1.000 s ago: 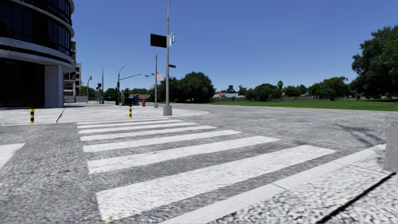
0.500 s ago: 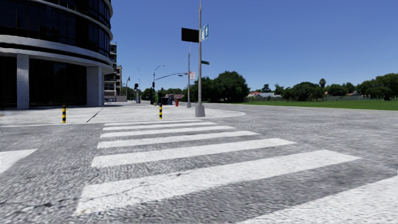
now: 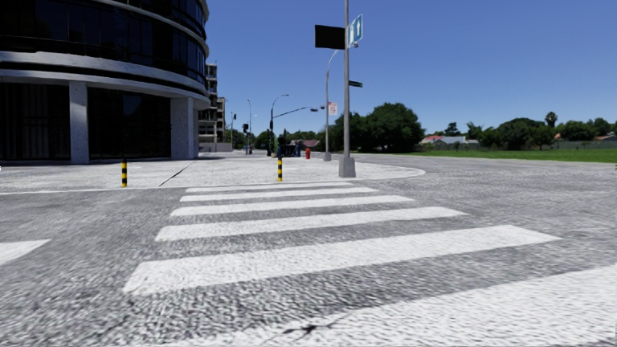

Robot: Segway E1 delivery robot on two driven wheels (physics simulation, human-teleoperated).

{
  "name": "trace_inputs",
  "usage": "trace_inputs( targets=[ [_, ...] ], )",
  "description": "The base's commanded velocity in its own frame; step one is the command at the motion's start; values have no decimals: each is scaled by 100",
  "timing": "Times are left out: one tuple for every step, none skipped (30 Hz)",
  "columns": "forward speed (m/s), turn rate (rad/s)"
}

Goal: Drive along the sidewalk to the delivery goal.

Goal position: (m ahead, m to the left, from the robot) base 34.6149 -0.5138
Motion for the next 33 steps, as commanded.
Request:
trace_inputs(
  targets=[
    [155, 45],
    [155, 45],
    [155, 45],
    [155, 45],
    [155, 45],
    [155, 45],
    [155, 45],
    [155, 45],
    [155, 45],
    [155, 45],
    [155, 45],
    [155, 45],
    [155, 45],
    [155, 45],
    [155, 45],
    [155, 45],
    [155, 45],
    [155, 44],
    [155, 40],
    [155, 39],
    [156, 39],
    [156, 39],
    [156, 39],
    [156, 39],
    [156, 39],
    [156, 39],
    [156, 39],
    [156, 37],
    [156, 37],
    [156, 34],
    [157, 0],
    [159, 0],
    [200, 0]
  ],
)
